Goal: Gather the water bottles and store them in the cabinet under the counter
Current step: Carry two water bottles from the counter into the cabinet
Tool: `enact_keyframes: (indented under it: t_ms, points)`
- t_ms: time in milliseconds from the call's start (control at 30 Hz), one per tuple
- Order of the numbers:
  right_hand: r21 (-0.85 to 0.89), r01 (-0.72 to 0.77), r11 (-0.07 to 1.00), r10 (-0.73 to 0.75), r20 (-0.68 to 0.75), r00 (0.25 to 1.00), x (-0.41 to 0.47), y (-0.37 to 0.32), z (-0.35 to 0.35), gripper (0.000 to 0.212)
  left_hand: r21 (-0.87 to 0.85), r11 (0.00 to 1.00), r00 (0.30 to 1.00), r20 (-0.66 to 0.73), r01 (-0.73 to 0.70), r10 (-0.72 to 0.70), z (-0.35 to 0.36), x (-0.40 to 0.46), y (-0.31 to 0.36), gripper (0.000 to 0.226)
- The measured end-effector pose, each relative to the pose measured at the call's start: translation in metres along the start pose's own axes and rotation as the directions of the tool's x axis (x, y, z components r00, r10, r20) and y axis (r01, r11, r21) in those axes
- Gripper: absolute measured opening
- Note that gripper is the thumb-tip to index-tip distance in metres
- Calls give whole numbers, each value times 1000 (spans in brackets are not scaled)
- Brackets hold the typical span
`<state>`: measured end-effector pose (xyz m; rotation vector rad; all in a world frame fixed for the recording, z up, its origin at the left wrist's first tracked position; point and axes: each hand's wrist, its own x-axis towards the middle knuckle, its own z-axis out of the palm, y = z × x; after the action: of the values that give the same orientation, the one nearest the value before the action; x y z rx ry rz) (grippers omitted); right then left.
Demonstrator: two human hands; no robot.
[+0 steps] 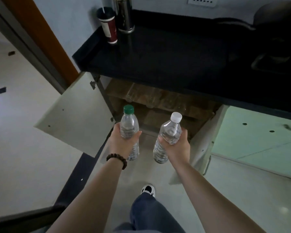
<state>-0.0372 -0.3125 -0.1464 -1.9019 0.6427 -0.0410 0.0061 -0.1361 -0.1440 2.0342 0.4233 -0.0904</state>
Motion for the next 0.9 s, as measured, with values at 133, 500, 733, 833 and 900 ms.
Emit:
enact_keyframes:
  t_ms: [133, 500, 733, 833, 900]
  points:
    - [-7, -16, 1000, 16, -12, 1000, 30, -12, 19, 50, -7, 1000, 997, 72, -1, 1, 6, 41, 4, 48]
    - [-48, -104, 993, 97, -128, 987, 101, 13, 94, 59, -55, 998, 975, 220, 31, -18, 31, 139, -35, 46]
    - [64, 4, 998, 10, -225, 974, 199, 97, 179, 50, -68, 989, 953, 267, -129, 143, 105, 257, -110, 46]
    - [72, 101, 992, -79, -269, 960, 249, 124, 203, 52, -92, 972, 940, 252, -215, 232, 145, 311, -132, 46]
    - [59, 177, 982, -151, -310, 939, 282, 135, 212, 54, -107, 959, 936, 213, -262, 279, 166, 342, -136, 44]
